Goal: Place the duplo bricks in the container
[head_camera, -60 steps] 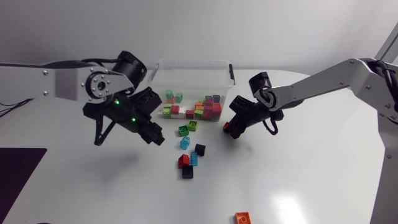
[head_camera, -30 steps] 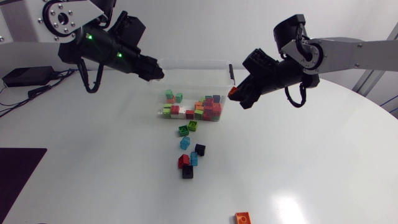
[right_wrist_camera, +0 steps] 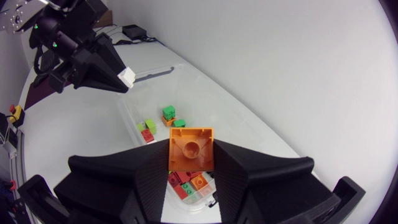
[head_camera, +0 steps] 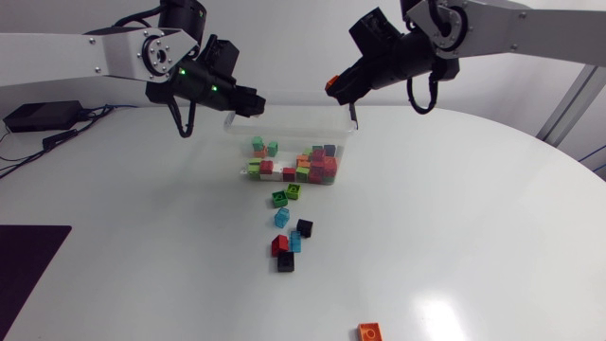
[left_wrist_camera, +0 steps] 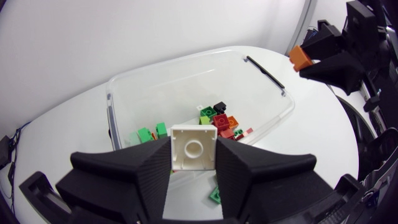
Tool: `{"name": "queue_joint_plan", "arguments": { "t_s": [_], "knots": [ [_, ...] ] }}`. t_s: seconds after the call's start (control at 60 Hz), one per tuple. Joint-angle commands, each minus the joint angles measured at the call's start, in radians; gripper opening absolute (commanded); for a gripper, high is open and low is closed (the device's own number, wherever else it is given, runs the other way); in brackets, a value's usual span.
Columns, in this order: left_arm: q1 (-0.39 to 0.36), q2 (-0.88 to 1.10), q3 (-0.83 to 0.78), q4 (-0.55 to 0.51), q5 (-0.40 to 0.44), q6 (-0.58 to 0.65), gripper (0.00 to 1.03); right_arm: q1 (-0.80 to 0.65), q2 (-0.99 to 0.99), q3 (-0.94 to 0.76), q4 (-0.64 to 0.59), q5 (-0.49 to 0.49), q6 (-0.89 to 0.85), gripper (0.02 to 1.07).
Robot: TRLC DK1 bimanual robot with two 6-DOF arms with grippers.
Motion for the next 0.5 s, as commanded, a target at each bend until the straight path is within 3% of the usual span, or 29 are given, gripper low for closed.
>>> {"name": "queue_joint_plan", "arguments": {
  "t_s": [0.0,0.067,0.1,0.15,0.183,0.333,0.483],
  "knots": [
    [0.006,0.05,0.076,0.022,0.007,-0.032,0.31,0.017,0.087,0.047,0.003,0.017,0.032,0.3],
    [0.011,0.069,0.096,0.04,0.004,-0.039,0.4,0.025,0.128,0.073,0.013,0.041,0.032,0.36],
    [0.012,0.072,0.097,0.06,0.001,-0.041,0.54,0.028,0.161,0.099,0.011,0.06,0.034,0.71],
    [0.012,0.066,0.091,0.08,0.001,-0.038,0.7,0.032,0.173,0.108,0.01,0.077,0.034,0.94],
    [0.014,0.056,0.085,0.089,0.001,-0.035,0.74,0.034,0.174,0.11,0.01,0.078,0.034,1.03],
    [0.017,-0.026,0.028,0.094,0.001,-0.026,0.86,0.029,0.099,0.042,0.008,0.075,0.017,1.03],
    [0.017,-0.187,-0.096,0.108,0.021,0.008,0.86,0.017,-0.056,-0.114,0.011,0.067,-0.034,1.03]
  ]
}}
